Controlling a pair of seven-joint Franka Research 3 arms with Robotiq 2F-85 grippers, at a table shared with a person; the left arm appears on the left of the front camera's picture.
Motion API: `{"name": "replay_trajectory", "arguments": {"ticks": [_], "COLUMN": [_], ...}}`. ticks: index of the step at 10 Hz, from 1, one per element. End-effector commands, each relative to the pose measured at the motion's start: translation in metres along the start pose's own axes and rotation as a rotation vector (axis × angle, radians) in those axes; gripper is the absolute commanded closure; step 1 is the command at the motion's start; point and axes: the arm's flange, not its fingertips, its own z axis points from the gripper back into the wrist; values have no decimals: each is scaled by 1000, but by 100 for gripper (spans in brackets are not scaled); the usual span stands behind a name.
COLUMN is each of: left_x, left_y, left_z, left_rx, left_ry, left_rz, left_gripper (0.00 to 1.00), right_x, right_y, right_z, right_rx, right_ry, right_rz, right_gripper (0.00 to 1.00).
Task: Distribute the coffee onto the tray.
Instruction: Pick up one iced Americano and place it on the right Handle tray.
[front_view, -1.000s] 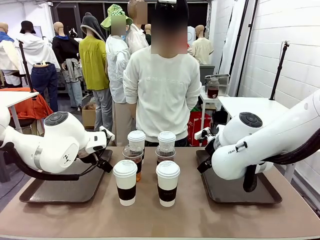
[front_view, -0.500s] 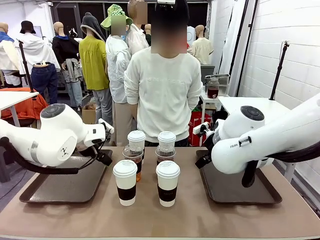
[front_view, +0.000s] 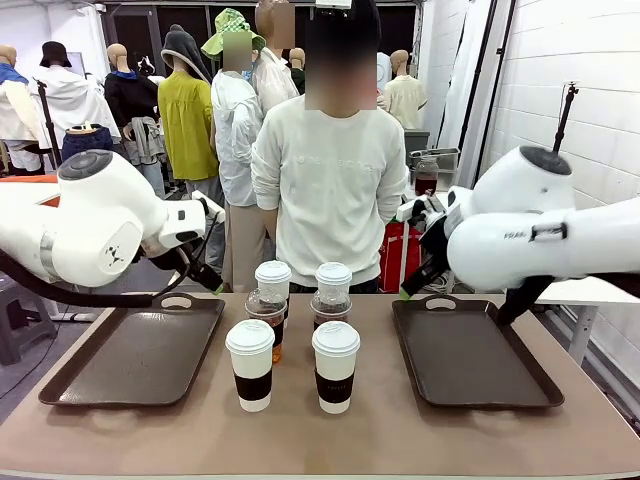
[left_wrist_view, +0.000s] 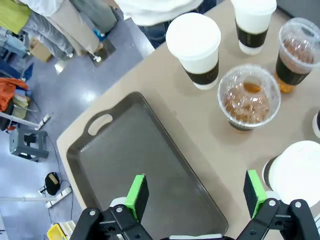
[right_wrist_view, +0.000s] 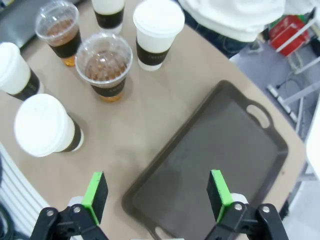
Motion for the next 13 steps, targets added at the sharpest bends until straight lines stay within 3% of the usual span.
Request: {"name": "replay_trajectory", "arguments": {"ticks": [1, 4, 8, 11, 13], "left_x": [3, 2, -5, 1, 1], "left_y": [1, 9, 39, 47, 54], "left_z": [14, 19, 49, 79, 89], "left_rx": [17, 20, -178, -179, -272], "left_ry": [-11, -17, -139, -232, -292], "left_rz": [-14, -5, -98, -180, -177], "left_gripper": [0, 0, 0, 0, 0], "right_x": [3, 3, -7, -11, -12], "right_y": [-5, -10, -36, -49, -53], "right_z": [14, 20, 56, 75, 83], "right_rx": [41, 94, 233, 239, 302], "right_ry": [-9, -29, -154, -240, -280], "right_rz": [37, 53, 136, 149, 171], "right_gripper": [0, 0, 0, 0, 0]}}
